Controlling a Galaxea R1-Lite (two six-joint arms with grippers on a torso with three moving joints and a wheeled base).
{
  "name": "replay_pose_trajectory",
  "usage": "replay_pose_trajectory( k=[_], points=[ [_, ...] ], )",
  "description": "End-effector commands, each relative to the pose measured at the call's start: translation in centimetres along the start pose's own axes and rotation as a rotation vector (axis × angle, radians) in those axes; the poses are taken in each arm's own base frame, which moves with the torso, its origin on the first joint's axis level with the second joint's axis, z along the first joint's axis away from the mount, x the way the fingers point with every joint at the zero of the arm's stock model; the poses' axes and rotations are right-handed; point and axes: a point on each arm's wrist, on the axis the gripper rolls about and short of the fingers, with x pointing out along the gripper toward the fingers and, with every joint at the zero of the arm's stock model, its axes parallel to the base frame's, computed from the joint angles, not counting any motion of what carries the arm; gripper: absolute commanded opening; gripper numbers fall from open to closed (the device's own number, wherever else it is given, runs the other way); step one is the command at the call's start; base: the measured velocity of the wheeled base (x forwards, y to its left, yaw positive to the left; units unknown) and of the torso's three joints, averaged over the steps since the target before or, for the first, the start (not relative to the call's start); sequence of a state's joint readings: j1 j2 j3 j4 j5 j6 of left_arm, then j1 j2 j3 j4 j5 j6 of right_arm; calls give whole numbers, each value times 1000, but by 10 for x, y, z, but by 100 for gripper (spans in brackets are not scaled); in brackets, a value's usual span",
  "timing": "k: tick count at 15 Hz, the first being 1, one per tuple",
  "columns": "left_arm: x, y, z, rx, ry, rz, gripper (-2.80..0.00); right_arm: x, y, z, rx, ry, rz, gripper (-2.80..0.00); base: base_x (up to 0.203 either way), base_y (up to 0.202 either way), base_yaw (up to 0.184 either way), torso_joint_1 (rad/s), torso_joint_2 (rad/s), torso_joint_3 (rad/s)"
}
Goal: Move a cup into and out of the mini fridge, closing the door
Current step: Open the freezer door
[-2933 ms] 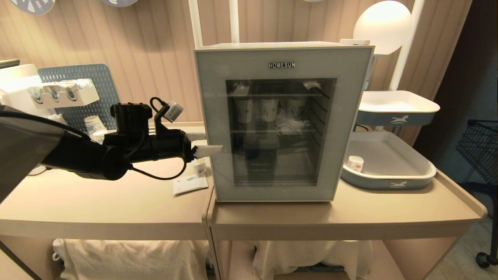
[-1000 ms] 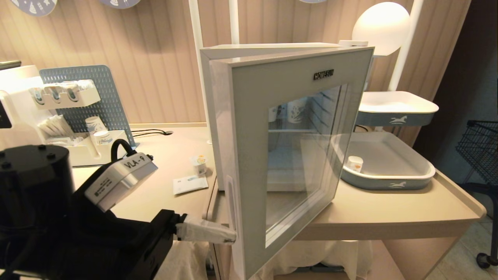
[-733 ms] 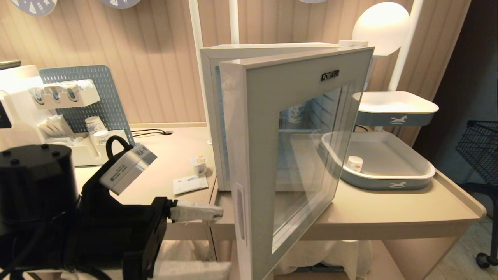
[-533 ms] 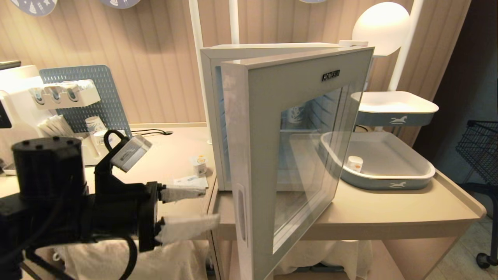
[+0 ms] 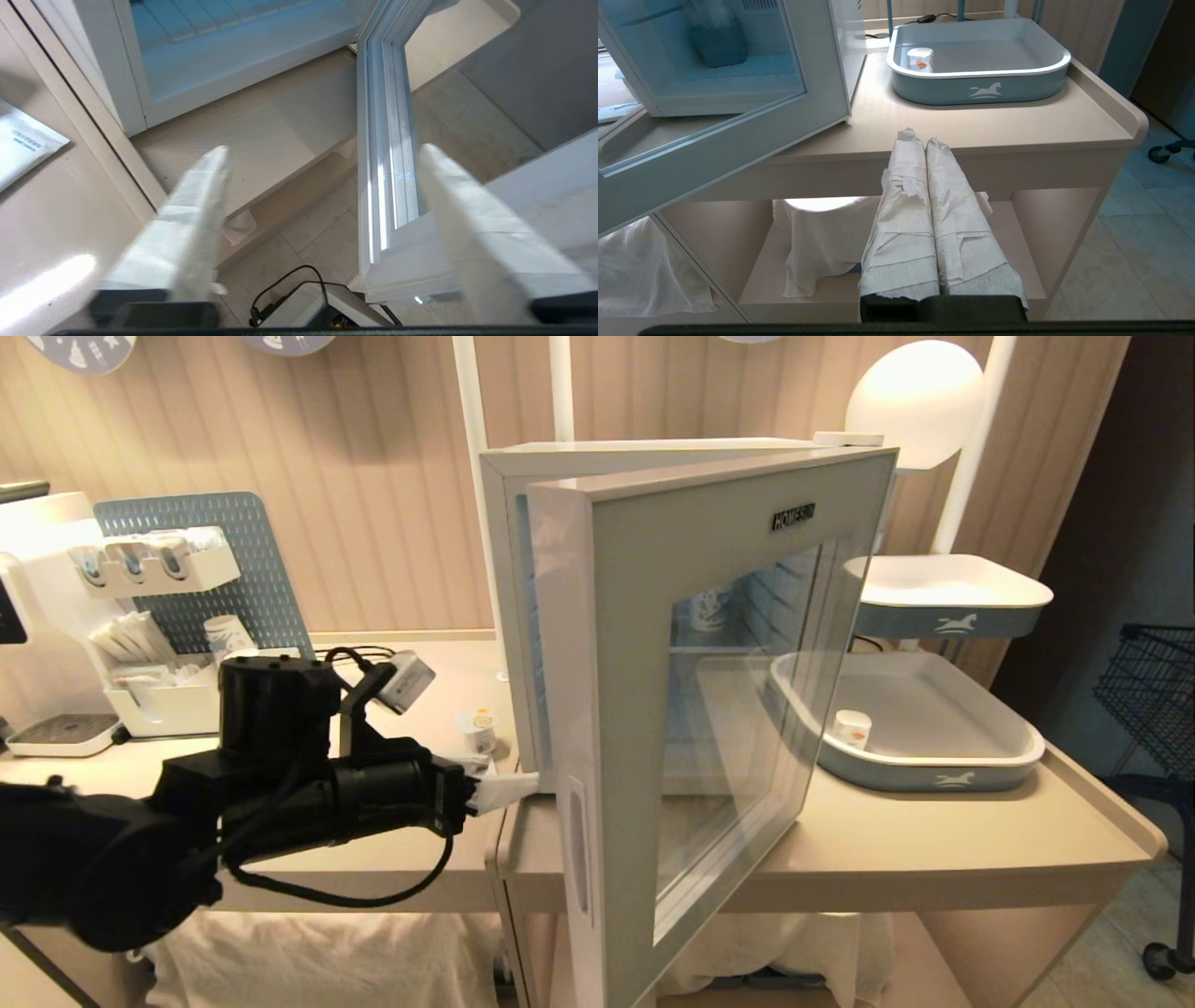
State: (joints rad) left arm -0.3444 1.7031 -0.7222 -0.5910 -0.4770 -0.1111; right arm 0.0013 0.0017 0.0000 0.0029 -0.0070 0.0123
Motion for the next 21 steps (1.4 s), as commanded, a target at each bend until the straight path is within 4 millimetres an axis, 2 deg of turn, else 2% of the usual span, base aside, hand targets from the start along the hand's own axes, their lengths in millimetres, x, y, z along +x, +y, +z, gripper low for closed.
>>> replay_pose_trajectory(
  k=[1, 6, 11, 13, 15, 17, 18, 19, 20, 21],
  points=[
    [19, -5, -4, 4, 33, -41, -280, 0, 0, 0, 0, 2, 1, -280, 0, 0, 0, 0, 0, 0],
    [44, -62, -5, 56, 73, -221, -280, 0, 0, 0, 0, 2, 0, -280, 0, 0, 0, 0, 0, 0],
    [25, -122, -3, 44, 94, -447, -280, 0, 0, 0, 0, 2, 0, -280, 0, 0, 0, 0, 0, 0],
    [20, -150, -9, 69, 142, -574, -280, 0, 0, 0, 0, 2, 1, -280, 0, 0, 0, 0, 0, 0],
    [16, -187, -21, 113, 206, -699, -280, 0, 0, 0, 0, 2, 1, -280, 0, 0, 0, 0, 0, 0],
    [15, -224, -38, 184, 299, -805, -280, 0, 0, 0, 0, 2, 1, -280, 0, 0, 0, 0, 0, 0],
    [18, -235, -48, 237, 333, -827, -280, 0, 0, 0, 0, 2, 1, -280, 0, 0, 0, 0, 0, 0],
    [23, -238, -53, 282, 327, -784, -280, 0, 0, 0, 0, 2, 1, -280, 0, 0, 0, 0, 0, 0],
    [24, -234, -48, 289, 295, -714, -280, 0, 0, 0, 0, 2, 1, -280, 0, 0, 0, 0, 0, 0],
    [27, -220, -40, 275, 264, -640, -280, 0, 0, 0, 0, 2, 0, -280, 0, 0, 0, 0, 0, 0]
  ],
)
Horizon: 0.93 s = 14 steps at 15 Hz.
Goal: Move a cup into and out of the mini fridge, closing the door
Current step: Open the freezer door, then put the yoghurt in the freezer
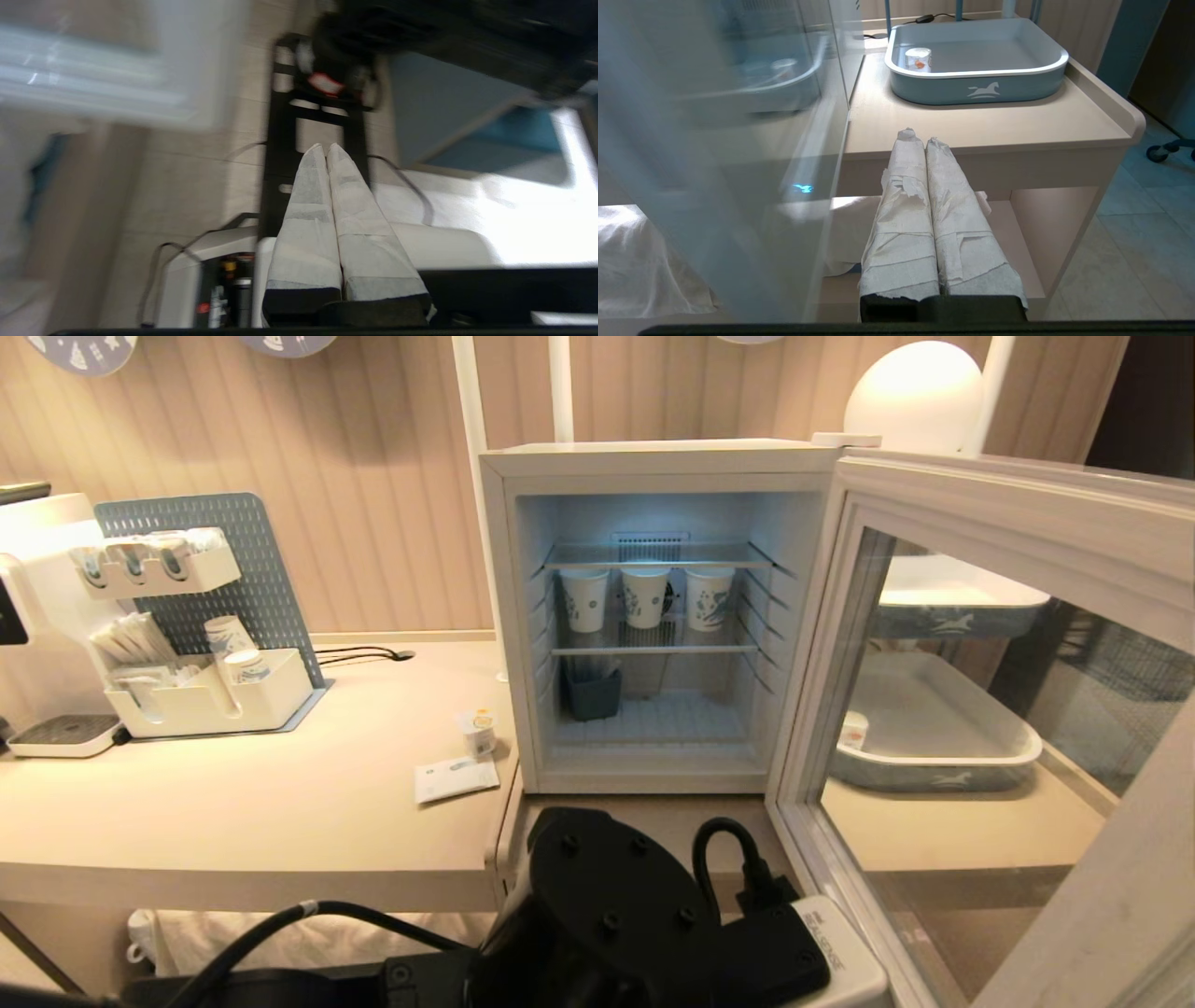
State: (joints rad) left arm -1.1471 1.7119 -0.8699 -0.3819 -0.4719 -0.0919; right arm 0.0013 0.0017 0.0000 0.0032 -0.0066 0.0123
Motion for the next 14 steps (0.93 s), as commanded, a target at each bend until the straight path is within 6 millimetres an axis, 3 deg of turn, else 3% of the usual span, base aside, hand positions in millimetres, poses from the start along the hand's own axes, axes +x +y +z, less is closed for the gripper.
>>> replay_pose_trajectory(
  k=[1, 3, 5, 6, 8, 10, 12, 14],
  points=[
    [-20, 33, 7, -42, -55, 182, -280, 0, 0, 0, 0, 1, 1, -280, 0, 0, 0, 0, 0, 0],
    [-78, 66, 20, -119, -182, 461, -280, 0, 0, 0, 0, 1, 1, -280, 0, 0, 0, 0, 0, 0],
    [-151, 42, 39, -148, -352, 648, -280, 0, 0, 0, 0, 1, 1, -280, 0, 0, 0, 0, 0, 0],
    [-186, 18, 45, -147, -424, 708, -280, 0, 0, 0, 0, 1, 1, -280, 0, 0, 0, 0, 0, 0],
    [-251, -51, 42, -148, -542, 811, -280, 0, 0, 0, 0, 1, 0, -280, 0, 0, 0, 0, 0, 0],
    [-297, -119, 16, -178, -611, 917, -280, 0, 0, 0, 0, 1, 1, -280, 0, 0, 0, 0, 0, 0],
    [-320, -170, -24, -234, -674, 1108, -280, 0, 0, 0, 0, 1, 1, -280, 0, 0, 0, 0, 0, 0],
    [-317, -206, -59, -286, -735, 1339, -280, 0, 0, 0, 0, 1, 0, -280, 0, 0, 0, 0, 0, 0]
  ],
)
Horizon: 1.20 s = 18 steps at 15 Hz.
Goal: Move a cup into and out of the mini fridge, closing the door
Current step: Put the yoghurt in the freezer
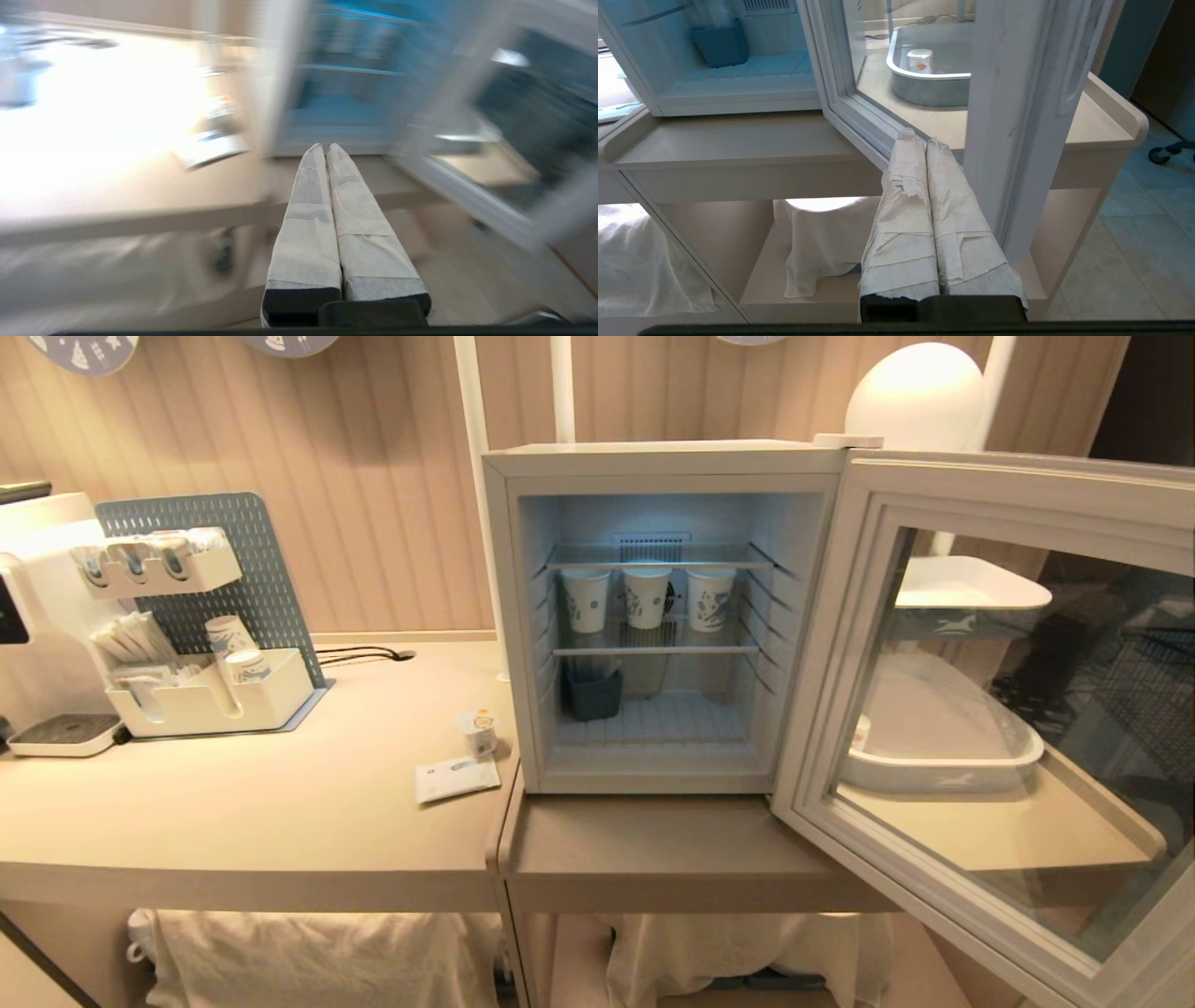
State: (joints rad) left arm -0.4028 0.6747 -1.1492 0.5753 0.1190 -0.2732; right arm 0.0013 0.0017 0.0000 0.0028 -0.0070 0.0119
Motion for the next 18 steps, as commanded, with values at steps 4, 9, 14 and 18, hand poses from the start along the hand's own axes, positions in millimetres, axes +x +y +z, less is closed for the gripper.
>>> replay_pose_trajectory(
  k=[4, 9, 14, 18],
  points=[
    [-96, -6, -99, -19, -156, 314, -280, 0, 0, 0, 0, 2, 1, -280, 0, 0, 0, 0, 0, 0],
    [-21, 32, -186, 167, -186, 326, -280, 0, 0, 0, 0, 2, 1, -280, 0, 0, 0, 0, 0, 0],
    [15, 55, -246, 294, -96, 274, -280, 0, 0, 0, 0, 2, 1, -280, 0, 0, 0, 0, 0, 0],
    [14, 54, -244, 296, -116, 262, -280, 0, 0, 0, -1, 2, 1, -280, 0, 0, 0, 0, 0, 0]
  ],
)
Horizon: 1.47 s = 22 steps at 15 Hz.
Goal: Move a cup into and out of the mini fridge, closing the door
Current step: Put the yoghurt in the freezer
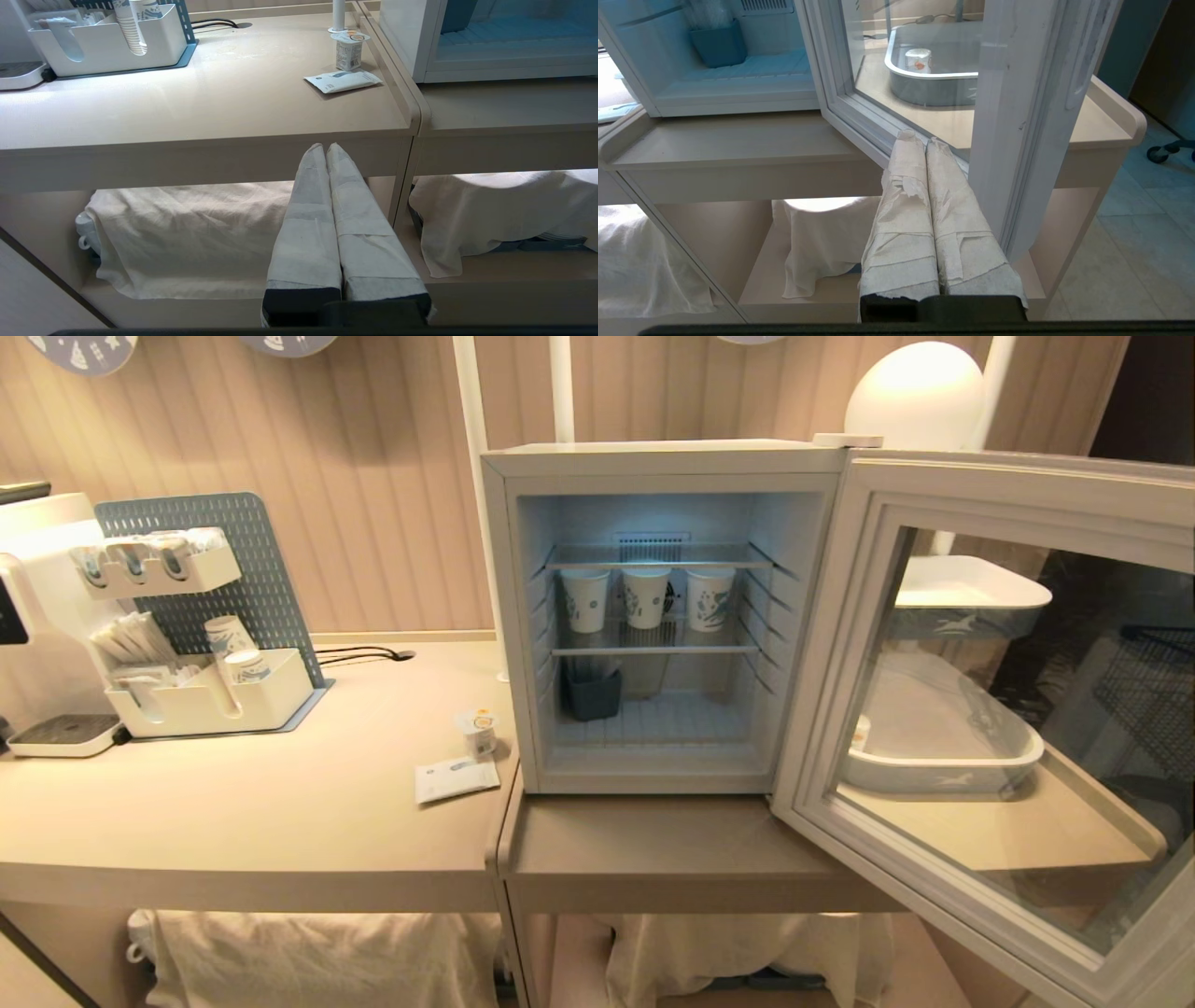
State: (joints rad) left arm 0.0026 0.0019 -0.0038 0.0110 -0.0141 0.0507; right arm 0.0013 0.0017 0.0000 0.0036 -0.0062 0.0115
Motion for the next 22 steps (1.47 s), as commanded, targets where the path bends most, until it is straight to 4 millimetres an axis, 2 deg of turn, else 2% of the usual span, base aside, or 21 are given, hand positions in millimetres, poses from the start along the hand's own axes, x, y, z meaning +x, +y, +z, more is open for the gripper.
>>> replay_pose_trajectory(
  k=[1, 6, 16, 22],
  points=[
    [0, 0, -1, 1, 3, 0, -280, 0, 0, 0, 1, 1, 0, -280, 0, 0, 0, 0, 0, 0],
    [0, 0, -1, 1, 3, -1, -280, 0, 0, 0, 1, 1, 0, -280, 2, 37, -3, 1, 5, 0],
    [0, 0, -1, 1, 3, 1, -280, 0, 0, 0, 1, 1, 0, -280, 0, 181, 1, 3, 1, 3],
    [0, 0, -1, 6, -1, 1, -280, 0, 0, 0, 1, 1, 0, -280, 0, 13, -2, 0, 1, 0]
  ],
)
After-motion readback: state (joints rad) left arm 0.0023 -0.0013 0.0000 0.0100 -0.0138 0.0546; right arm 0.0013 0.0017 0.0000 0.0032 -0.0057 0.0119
